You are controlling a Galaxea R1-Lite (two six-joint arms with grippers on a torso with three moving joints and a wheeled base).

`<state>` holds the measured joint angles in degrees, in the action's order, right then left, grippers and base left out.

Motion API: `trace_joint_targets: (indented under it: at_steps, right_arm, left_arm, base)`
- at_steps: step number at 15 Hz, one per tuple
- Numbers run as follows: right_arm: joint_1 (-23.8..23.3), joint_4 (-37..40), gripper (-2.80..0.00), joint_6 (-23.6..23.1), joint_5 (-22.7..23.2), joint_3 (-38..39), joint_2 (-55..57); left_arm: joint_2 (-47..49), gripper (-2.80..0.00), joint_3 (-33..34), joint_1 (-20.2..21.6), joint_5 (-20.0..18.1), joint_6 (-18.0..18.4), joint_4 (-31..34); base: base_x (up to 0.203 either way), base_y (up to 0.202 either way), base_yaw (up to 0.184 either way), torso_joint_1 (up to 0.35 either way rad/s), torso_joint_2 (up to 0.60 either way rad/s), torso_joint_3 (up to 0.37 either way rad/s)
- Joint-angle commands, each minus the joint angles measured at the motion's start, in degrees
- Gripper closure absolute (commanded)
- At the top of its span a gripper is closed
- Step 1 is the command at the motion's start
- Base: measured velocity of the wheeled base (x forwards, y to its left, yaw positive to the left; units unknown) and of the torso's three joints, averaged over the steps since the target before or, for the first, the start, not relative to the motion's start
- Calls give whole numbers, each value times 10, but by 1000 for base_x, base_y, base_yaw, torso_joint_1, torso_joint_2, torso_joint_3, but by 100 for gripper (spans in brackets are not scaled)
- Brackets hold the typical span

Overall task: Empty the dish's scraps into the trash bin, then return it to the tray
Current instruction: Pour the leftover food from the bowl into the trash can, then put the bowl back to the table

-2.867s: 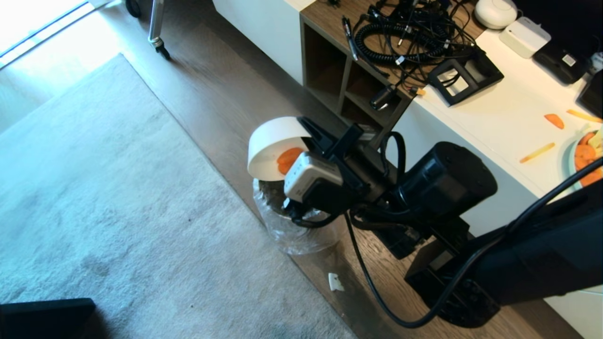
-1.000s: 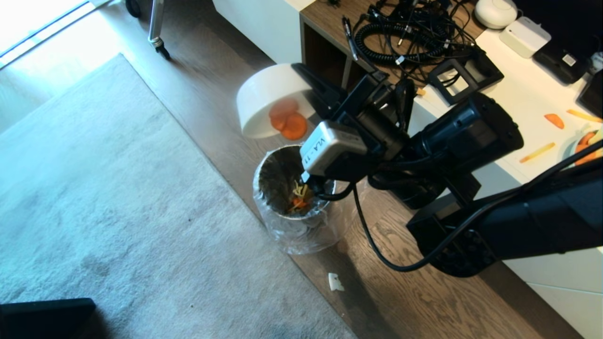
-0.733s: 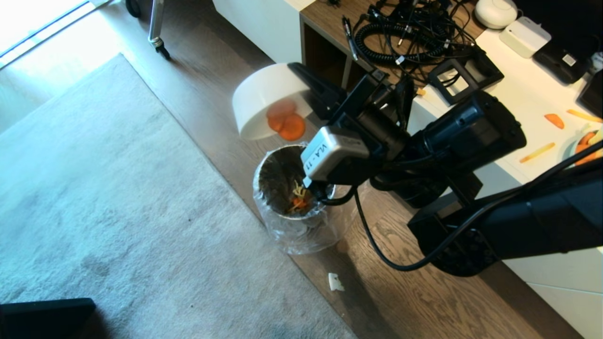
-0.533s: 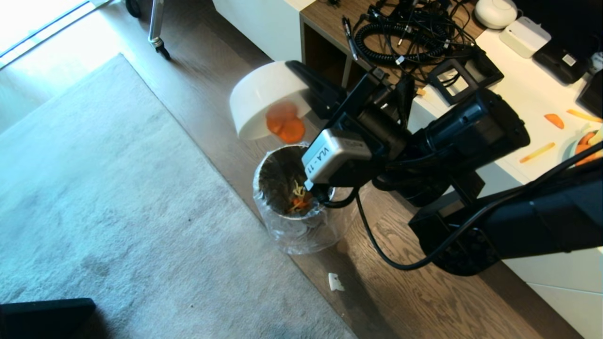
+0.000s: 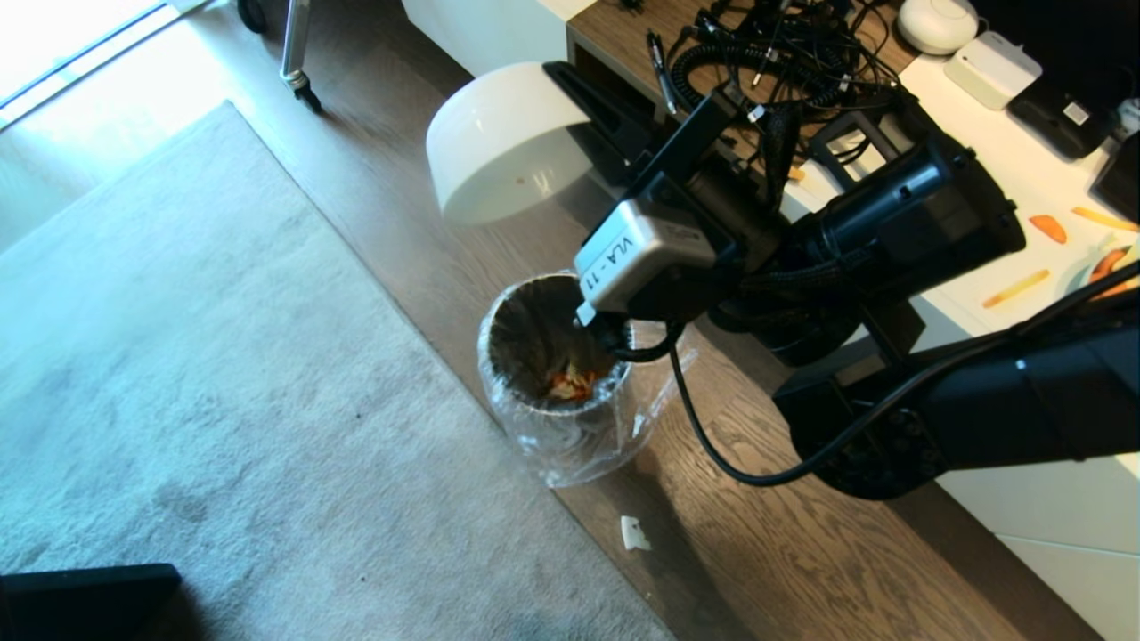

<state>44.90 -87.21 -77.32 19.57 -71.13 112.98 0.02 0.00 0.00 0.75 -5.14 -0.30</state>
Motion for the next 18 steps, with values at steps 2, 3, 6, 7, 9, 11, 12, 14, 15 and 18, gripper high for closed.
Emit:
trace_joint_targets:
  at_steps: [2,3,6,7,9,11,12,14,15,18]
  right_arm:
    - [0,-25,0,2,-2,-2,-3]
    - [0,-25,0,5,-3,-1,-8]
    - [0,-25,0,21,-47,3,-19]
    - [0,-25,0,26,-79,5,-23]
    - [0,-25,0,42,-134,6,-31]
    - [0,-23,0,57,-164,10,-37]
    - [0,-23,0,61,-191,18,-44]
    - [0,-21,0,75,-257,41,-59]
    - [0,-21,0,85,-291,49,-67]
    - [-1,-17,0,96,-377,62,-88]
  left_arm:
    - [0,0,0,0,0,0,-1]
    - [0,0,0,0,0,0,-1]
    - [0,0,0,0,0,0,-1]
    - [0,0,0,0,0,-1,-1]
    - [0,0,0,0,0,0,-1]
    - [0,0,0,0,0,0,-1]
    - [0,0,0,0,0,0,-1]
    - [0,0,0,0,0,0,-1]
    - [0,0,0,0,0,0,-1]
    - [0,0,0,0,0,0,-1]
  base:
    - [0,0,0,0,0,0]
    - [0,0,0,0,0,0]
    - [0,0,0,0,0,0]
    - [0,0,0,0,0,0]
    - [0,0,0,0,0,0]
    - [0,0,0,0,0,0]
    - [0,0,0,0,0,0]
    - [0,0,0,0,0,0]
    - [0,0,0,0,0,0]
    - [0,0,0,0,0,0]
